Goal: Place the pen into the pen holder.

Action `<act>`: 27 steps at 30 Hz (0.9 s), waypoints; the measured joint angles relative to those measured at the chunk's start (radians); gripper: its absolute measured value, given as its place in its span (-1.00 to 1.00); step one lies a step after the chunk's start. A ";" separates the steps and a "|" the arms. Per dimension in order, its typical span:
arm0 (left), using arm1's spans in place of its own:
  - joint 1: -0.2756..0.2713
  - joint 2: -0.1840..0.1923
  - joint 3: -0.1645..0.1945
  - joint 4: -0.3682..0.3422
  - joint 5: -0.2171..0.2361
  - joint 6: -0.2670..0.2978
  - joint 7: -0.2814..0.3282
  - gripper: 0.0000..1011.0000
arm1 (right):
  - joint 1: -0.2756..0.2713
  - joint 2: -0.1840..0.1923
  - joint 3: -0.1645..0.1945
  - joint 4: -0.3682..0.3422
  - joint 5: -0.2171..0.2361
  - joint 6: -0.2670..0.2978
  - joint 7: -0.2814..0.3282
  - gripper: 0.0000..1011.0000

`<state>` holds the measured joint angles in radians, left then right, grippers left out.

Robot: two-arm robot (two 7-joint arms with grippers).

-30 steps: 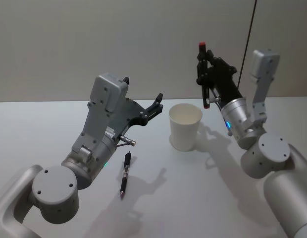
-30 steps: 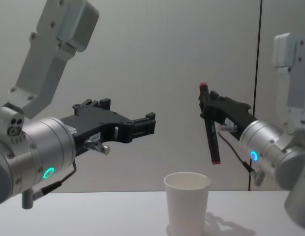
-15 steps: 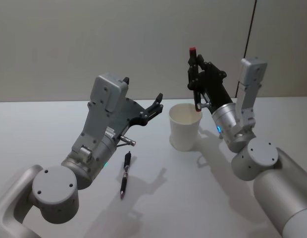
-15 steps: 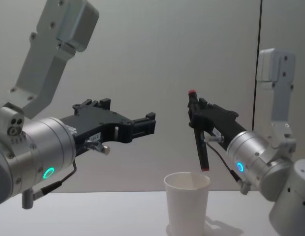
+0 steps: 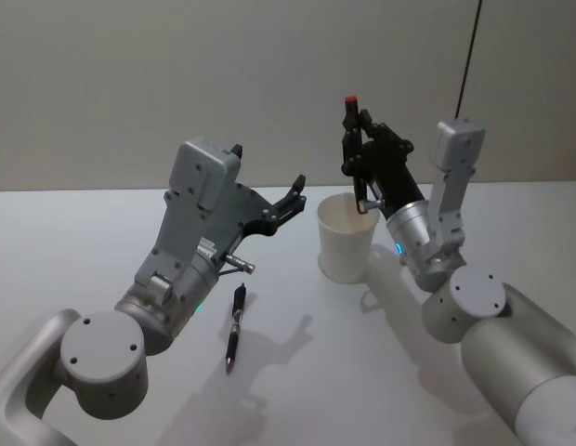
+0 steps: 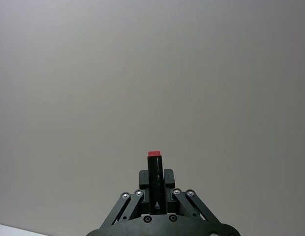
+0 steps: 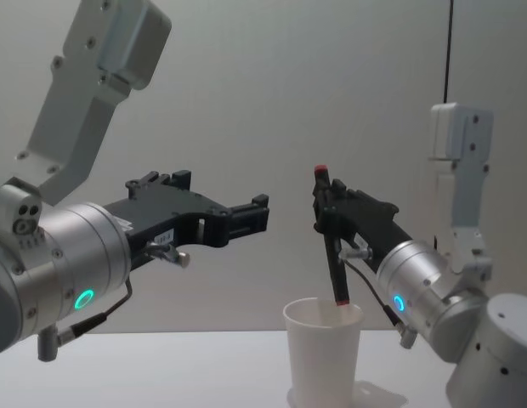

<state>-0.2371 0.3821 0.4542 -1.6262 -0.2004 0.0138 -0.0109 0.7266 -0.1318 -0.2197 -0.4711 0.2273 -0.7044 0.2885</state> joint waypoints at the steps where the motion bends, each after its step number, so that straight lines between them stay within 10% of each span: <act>1: 0.000 0.000 0.000 0.000 0.000 0.000 0.000 0.98 | 0.009 -0.003 -0.001 0.021 0.000 -0.011 0.001 -0.69; 18: 0.000 0.000 0.000 0.000 0.000 0.000 0.000 0.98 | 0.091 -0.027 0.001 0.212 -0.010 -0.115 0.004 -0.69; 27: 0.000 0.000 0.000 0.000 0.000 0.000 0.000 0.98 | 0.123 -0.034 0.006 0.289 -0.019 -0.153 0.004 -0.18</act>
<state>-0.2371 0.3822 0.4542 -1.6262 -0.2004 0.0138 -0.0110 0.8496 -0.1659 -0.2135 -0.1826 0.2085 -0.8570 0.2921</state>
